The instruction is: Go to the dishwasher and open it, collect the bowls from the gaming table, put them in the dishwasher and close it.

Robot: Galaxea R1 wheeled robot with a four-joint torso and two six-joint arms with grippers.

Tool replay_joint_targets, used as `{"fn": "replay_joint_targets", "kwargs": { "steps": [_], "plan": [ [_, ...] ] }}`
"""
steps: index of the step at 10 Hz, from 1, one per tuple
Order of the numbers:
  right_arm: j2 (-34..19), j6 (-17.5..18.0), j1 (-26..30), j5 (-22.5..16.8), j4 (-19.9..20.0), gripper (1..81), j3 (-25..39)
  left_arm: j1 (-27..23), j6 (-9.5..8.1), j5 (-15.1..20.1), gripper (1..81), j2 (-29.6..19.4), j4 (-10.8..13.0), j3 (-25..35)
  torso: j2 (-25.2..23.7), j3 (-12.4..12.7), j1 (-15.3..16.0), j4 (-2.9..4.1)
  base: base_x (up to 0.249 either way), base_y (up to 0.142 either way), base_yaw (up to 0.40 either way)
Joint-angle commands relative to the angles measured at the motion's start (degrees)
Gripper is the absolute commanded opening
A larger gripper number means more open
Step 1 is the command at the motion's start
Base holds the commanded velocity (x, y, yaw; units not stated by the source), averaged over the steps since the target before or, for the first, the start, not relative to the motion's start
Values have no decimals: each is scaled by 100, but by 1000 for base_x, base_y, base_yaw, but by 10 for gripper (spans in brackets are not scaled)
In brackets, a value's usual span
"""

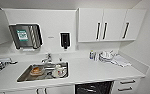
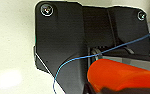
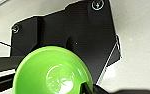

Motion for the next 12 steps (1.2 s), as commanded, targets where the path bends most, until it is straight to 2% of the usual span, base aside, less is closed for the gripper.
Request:
{"fn": "replay_joint_targets", "kwargs": {
  "steps": [1,7,9,11,12],
  "plan": [
    [-74,18,267,-302,-8,10,14,-285,20,396,10,-24,39,7,0,0,0,0,96,0,0],
    [-153,18,232,-363,-26,10,207,-276,20,396,10,-50,22,34,0,-2,0,0,12,0,0],
    [-541,18,205,-355,-34,10,840,-250,29,396,10,-129,92,157,0,-2,0,0,0,0,0],
    [-1233,27,205,-302,1,10,1840,-224,29,379,10,-505,224,847,0,-2,-2,0,0,0,0],
    [-1436,27,205,-276,1,10,2078,-215,29,335,10,-734,233,1226,0,-360,-2,0,0,0,0]
  ]
}}
